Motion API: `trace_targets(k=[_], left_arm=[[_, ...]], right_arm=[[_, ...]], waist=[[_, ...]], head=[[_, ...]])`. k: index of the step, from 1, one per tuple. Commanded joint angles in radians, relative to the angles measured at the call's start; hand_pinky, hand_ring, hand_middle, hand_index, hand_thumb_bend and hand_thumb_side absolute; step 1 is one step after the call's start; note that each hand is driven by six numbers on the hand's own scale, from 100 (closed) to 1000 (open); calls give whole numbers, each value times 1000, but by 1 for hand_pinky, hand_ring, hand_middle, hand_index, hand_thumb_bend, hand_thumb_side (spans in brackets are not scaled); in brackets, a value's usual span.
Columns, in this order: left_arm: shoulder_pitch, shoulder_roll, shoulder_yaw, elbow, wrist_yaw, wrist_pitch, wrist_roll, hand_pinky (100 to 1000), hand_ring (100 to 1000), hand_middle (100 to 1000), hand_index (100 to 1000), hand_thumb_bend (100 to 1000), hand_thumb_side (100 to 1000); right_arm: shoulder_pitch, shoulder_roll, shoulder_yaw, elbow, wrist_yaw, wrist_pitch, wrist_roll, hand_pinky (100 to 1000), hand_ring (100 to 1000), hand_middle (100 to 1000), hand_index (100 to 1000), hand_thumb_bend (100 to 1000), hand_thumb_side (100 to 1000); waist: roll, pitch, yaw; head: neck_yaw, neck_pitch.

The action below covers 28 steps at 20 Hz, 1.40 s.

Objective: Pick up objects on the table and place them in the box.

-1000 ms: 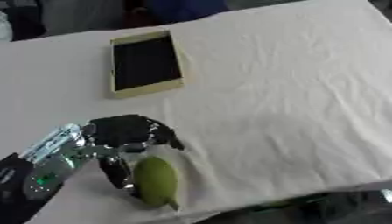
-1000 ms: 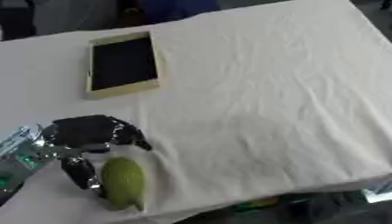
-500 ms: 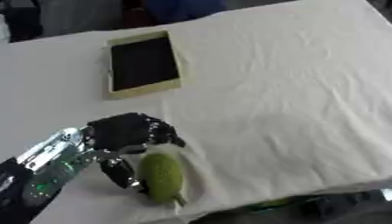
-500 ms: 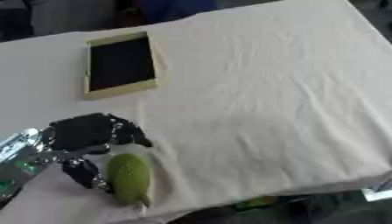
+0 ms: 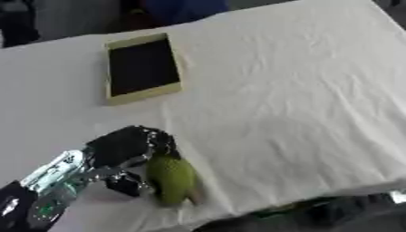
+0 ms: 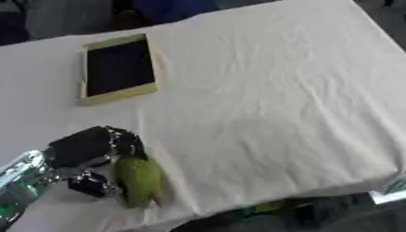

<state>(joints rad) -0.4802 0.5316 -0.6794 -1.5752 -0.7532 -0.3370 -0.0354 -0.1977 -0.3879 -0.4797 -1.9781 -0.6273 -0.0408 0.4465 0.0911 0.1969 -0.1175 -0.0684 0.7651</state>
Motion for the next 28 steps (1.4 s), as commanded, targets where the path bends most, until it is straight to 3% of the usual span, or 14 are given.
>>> trace_targets(k=[1, 7, 14, 15, 21, 24, 25, 28], left_arm=[[6, -2, 12, 18, -28, 11, 55, 362, 624, 570, 653, 727, 100], [-6, -17, 13, 26, -65, 30, 102, 239, 543, 512, 556, 635, 100], [-19, -21, 10, 26, -59, 40, 111, 236, 540, 510, 554, 623, 100], [-22, -24, 13, 26, -57, 42, 113, 100, 419, 375, 429, 431, 100], [-50, -55, 23, 39, 21, 93, 191, 100, 360, 287, 333, 382, 105], [-53, -51, 12, 46, 41, 94, 224, 100, 360, 287, 333, 382, 105], [-54, -52, 10, 48, 42, 93, 229, 100, 320, 225, 287, 368, 100], [-72, -57, 2, 50, 54, 75, 209, 100, 324, 230, 293, 363, 100]], right_arm=[[-12, -13, -10, -22, -6, 2, -9, 710, 543, 569, 889, 100, 649], [-4, -10, -13, -22, 0, 7, -13, 709, 541, 568, 889, 100, 650], [-2, -8, -13, -22, 4, 10, -14, 709, 541, 568, 889, 100, 650], [-1, -7, -13, -22, 4, 10, -14, 709, 541, 567, 889, 100, 651], [3, -4, -14, -22, 9, 17, -17, 709, 541, 567, 889, 100, 652], [3, -4, -14, -22, 9, 18, -16, 709, 541, 567, 889, 100, 652], [3, -4, -14, -22, 10, 18, -16, 708, 538, 567, 889, 100, 652], [4, -2, -15, -22, 11, 19, -18, 708, 537, 566, 889, 100, 652]], waist=[[-6, -13, -3], [-11, -16, -1], [-12, -18, 0], [-13, -19, -1], [-15, -21, -3], [-15, -21, -3], [-15, -21, -4], [-17, -21, -5]], head=[[-4, 5], [-7, 5], [-8, 5], [-8, 5], [-11, 5], [-11, 5], [-11, 5], [-12, 5]])
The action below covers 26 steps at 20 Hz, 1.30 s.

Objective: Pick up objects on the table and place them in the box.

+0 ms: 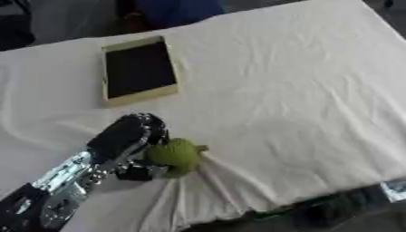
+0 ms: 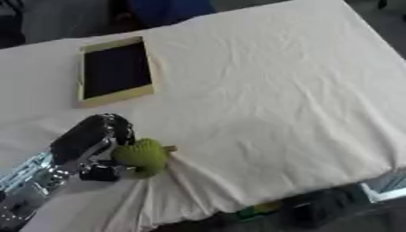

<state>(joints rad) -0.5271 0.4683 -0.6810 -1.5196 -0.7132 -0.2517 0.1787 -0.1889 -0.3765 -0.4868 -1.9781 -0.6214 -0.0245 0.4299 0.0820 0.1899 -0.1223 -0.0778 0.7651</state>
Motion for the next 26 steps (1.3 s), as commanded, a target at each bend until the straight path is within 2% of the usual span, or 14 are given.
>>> trace_targets(k=[1, 5, 12, 21, 26], left_arm=[[-29, 8, 4, -6, 20, -17, -16, 100, 325, 226, 300, 360, 100], [-41, 27, 17, -30, 56, -29, -53, 100, 316, 205, 255, 362, 100], [-41, 46, 35, -68, 91, -8, -67, 100, 307, 192, 243, 354, 100], [-31, 71, 110, -189, 168, 76, -40, 100, 310, 195, 240, 328, 100], [-52, 101, 187, -265, 203, 145, -30, 100, 309, 203, 237, 389, 100]], right_arm=[[-4, -13, -8, -22, 6, 3, -1, 708, 536, 566, 889, 100, 652], [-3, -11, -9, -22, 7, 5, -2, 708, 536, 566, 889, 100, 653], [-2, -11, -9, -22, 8, 4, -4, 708, 535, 566, 888, 100, 652], [2, -10, -12, -22, 9, 2, -6, 708, 535, 566, 888, 100, 652], [2, -13, -11, -22, 9, -2, -6, 707, 534, 566, 887, 100, 651]], waist=[[-8, -15, 0], [-7, -16, 2], [-9, -16, 3], [-11, -17, 10], [-12, -16, 14]], head=[[-2, 5], [-4, 5], [-5, 5], [-11, 5], [-13, 5]])
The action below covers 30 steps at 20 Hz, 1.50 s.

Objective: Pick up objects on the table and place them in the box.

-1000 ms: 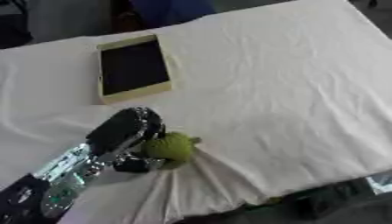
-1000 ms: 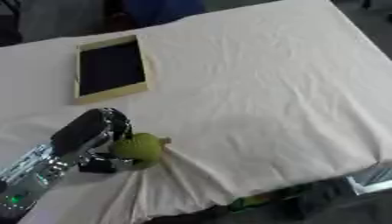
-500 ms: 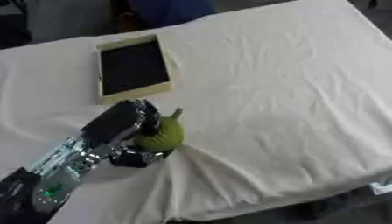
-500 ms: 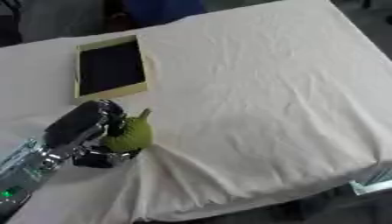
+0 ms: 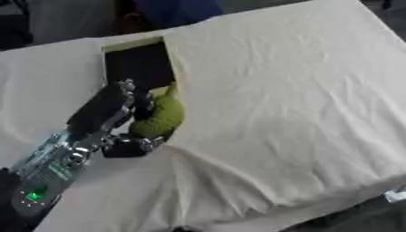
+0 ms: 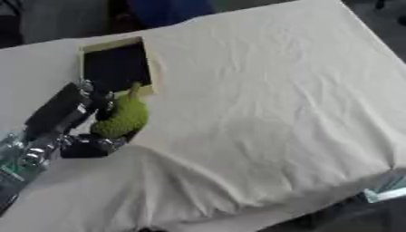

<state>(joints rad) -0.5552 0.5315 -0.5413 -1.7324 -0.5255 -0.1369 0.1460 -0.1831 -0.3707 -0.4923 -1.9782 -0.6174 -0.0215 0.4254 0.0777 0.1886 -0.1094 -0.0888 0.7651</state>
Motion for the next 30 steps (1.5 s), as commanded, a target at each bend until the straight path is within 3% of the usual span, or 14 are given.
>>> trace_targets(k=[1, 8, 11, 12, 14, 17, 20, 22, 23, 28, 30], left_arm=[[-31, 45, 62, -71, 11, 43, -1, 100, 309, 203, 236, 395, 100], [-83, 76, 118, -145, -43, 103, -79, 100, 316, 222, 234, 493, 100], [-126, 83, 131, -148, -67, 114, -125, 100, 318, 222, 234, 487, 100], [-140, 87, 128, -141, -65, 120, -140, 100, 333, 230, 241, 434, 100], [-178, 88, 112, -107, -48, 136, -169, 100, 333, 230, 241, 434, 100], [-247, 77, 85, -37, -10, 169, -214, 100, 348, 239, 270, 366, 100], [-315, 55, 53, 35, 33, 209, -258, 100, 349, 241, 277, 369, 102], [-359, 30, 44, 83, 50, 237, -288, 100, 361, 255, 324, 379, 100], [-381, 16, 40, 108, 55, 252, -303, 128, 386, 282, 393, 390, 100], [-468, -65, 41, 224, 15, 323, -375, 147, 393, 296, 413, 413, 100], [-489, -89, 49, 271, -7, 326, -404, 147, 393, 296, 413, 413, 100]], right_arm=[[-4, -19, -6, -22, 5, -6, -1, 707, 534, 566, 887, 100, 651], [-2, -23, -5, -22, 5, -11, 1, 707, 533, 565, 887, 100, 649], [0, -25, -5, -22, 5, -14, 2, 707, 533, 565, 887, 100, 648], [0, -26, -3, -22, 6, -14, 4, 707, 533, 565, 887, 100, 647], [0, -27, -1, -22, 6, -15, 8, 707, 533, 565, 887, 100, 647], [1, -26, 0, -22, 8, -17, 14, 707, 532, 564, 887, 100, 647], [0, -26, 1, -22, 10, -16, 20, 707, 532, 564, 888, 100, 647], [-1, -25, 2, -22, 12, -14, 23, 707, 532, 563, 888, 100, 648], [-2, -24, 2, -22, 13, -13, 24, 707, 532, 563, 888, 100, 648], [-4, -21, 3, -22, 14, -8, 29, 707, 532, 563, 888, 100, 649], [-3, -20, 3, -22, 15, -8, 30, 707, 532, 563, 888, 100, 649]], waist=[[-7, -15, 2], [-9, -13, 6], [-11, -10, 8], [-11, -9, 8], [-12, -7, 8], [-14, 0, 5], [-13, 6, 1], [-12, 10, -2], [-11, 11, -4], [-9, 16, -10], [-10, 16, -10]], head=[[0, 5], [13, 5], [23, 5], [31, 5], [40, 5], [53, 5], [60, 5], [66, 5], [69, 5], [81, 5], [81, 5]])
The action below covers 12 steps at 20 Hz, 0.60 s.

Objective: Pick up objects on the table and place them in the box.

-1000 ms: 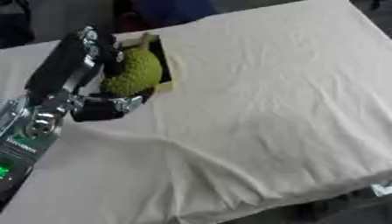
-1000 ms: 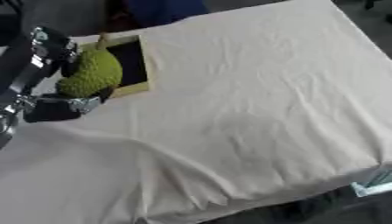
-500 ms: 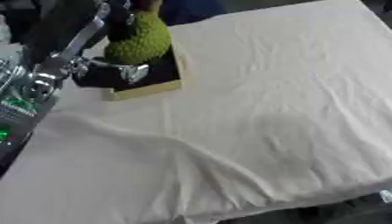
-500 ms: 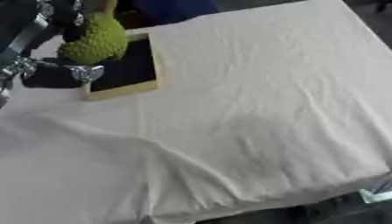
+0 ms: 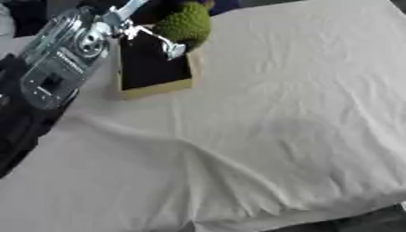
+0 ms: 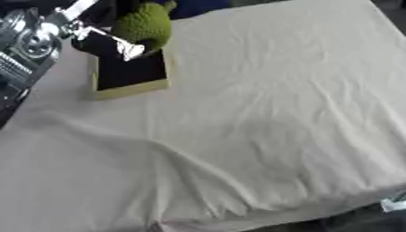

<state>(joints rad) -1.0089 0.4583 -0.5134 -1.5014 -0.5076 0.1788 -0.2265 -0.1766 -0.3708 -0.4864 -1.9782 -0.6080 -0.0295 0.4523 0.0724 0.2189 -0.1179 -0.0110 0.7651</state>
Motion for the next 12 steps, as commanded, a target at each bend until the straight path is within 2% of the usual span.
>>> trace_targets(k=[1, 6, 9, 12], left_arm=[[-43, -21, 33, 64, -37, 10, -46, 145, 389, 297, 414, 461, 100], [-75, -43, 105, 180, -106, 59, -117, 133, 376, 288, 405, 481, 100], [-98, -64, 133, 256, -152, 30, -159, 133, 376, 288, 405, 481, 100], [-108, -67, 167, 336, -202, -4, -149, 131, 374, 288, 403, 491, 100]], right_arm=[[-10, -19, -2, -22, 5, 0, 4, 708, 532, 562, 888, 100, 648], [-7, -16, -4, -20, 8, 2, 9, 709, 532, 562, 890, 100, 650], [-6, -14, -5, -20, 9, 3, 11, 709, 532, 562, 890, 100, 650], [-2, -13, -6, -19, 9, 1, 12, 710, 533, 563, 890, 100, 649]], waist=[[-6, -13, -2], [-5, -9, -5], [-5, -10, -4], [-10, -12, 0]], head=[[6, 5], [17, 5], [17, 5], [24, 5]])
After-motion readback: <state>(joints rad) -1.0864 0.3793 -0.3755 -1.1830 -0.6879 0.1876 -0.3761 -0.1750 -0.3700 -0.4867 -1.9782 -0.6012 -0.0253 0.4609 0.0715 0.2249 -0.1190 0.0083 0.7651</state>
